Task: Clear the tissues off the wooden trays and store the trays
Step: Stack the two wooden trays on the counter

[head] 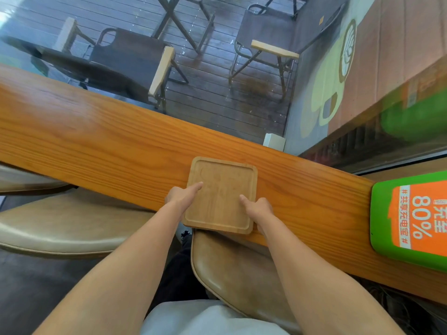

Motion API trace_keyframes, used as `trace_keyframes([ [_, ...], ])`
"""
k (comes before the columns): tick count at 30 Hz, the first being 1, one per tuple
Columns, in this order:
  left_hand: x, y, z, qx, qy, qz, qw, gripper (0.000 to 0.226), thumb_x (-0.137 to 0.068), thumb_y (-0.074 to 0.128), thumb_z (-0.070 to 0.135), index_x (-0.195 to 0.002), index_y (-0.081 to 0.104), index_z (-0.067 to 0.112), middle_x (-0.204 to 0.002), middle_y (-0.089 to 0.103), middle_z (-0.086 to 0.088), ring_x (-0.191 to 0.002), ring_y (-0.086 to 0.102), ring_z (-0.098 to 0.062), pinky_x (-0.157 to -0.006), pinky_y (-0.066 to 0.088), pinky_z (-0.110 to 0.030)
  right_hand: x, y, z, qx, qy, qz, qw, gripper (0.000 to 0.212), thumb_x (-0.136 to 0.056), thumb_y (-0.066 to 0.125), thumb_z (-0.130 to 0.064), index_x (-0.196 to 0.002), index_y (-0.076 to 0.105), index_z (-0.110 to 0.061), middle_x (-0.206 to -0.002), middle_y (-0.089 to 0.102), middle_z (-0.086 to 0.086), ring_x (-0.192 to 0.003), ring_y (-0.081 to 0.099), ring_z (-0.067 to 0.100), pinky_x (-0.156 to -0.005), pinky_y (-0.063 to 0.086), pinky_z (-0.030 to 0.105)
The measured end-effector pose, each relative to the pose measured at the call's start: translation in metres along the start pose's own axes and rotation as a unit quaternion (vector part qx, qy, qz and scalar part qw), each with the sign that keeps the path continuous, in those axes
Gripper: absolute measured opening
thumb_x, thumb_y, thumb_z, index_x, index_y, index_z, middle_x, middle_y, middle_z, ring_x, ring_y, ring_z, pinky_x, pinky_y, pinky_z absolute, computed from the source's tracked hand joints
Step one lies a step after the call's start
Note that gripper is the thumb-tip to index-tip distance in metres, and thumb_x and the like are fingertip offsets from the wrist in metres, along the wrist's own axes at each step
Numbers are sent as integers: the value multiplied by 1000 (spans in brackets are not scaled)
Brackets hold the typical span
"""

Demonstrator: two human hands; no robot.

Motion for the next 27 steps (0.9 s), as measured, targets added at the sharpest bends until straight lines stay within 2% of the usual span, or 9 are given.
trace_keyframes([
  [5,3,14,-5,-8,3,-29,1000,97,-74,68,67,-141,42,1,-137,53,-16,-121,52,-36,-100,46,-49,-4,-10,8,11,-14,17,1000,71,-94,53,-51,-143,35,-2,-149,37,16,-132,40,36,-107,40,47],
  [10,7,26,-10,-12,16,-59,998,106,-77,60,73,-150,26,4,-148,42,-16,-132,43,-36,-108,38,-52,-8,-6,18,-87,4,-25,996,67,-95,56,-44,-144,34,-4,-149,40,14,-133,41,36,-108,38,49],
  [12,7,24,0,-11,44,-72,996,104,-77,60,73,-151,27,8,-148,42,-13,-132,43,-34,-108,38,-52,-10,-7,14,-127,3,-32,991,63,-95,58,-41,-141,36,-3,-145,45,13,-130,44,35,-106,40,48],
  [14,28,26,15,1,101,-81,992,97,-78,64,68,-149,32,10,-143,48,-11,-125,49,-31,-105,42,-50,-2,-22,16,-170,-20,-44,984,60,-94,61,-37,-138,39,-2,-140,49,14,-125,48,35,-104,42,48],
  [18,29,31,14,12,101,-122,987,93,-78,70,60,-148,33,11,-138,52,-10,-116,56,-28,-98,49,-48,-5,-22,31,-211,4,-74,975,49,-92,66,-28,-129,45,-4,-128,57,14,-110,58,33,-95,50,50],
  [24,58,27,36,46,126,-150,980,76,-83,73,47,-141,39,13,-127,58,-8,-108,61,-26,-91,54,-47,9,-42,14,-264,-40,-124,956,51,-89,70,-17,-132,44,-7,-124,60,14,-110,60,35,-97,49,57],
  [27,77,26,44,78,129,-144,978,63,-89,70,38,-138,39,13,-119,60,-7,-102,64,-25,-77,58,-42,21,-50,-3,-271,-82,-114,952,49,-91,63,-18,-135,43,-6,-127,58,14,-112,57,34,-99,46,57],
])
Point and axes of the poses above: each hand's wrist, its own x-axis away from the middle knuckle, its own y-axis out of the palm, z = x × y, the point moved 7 cm from there along -x, towards the middle knuckle
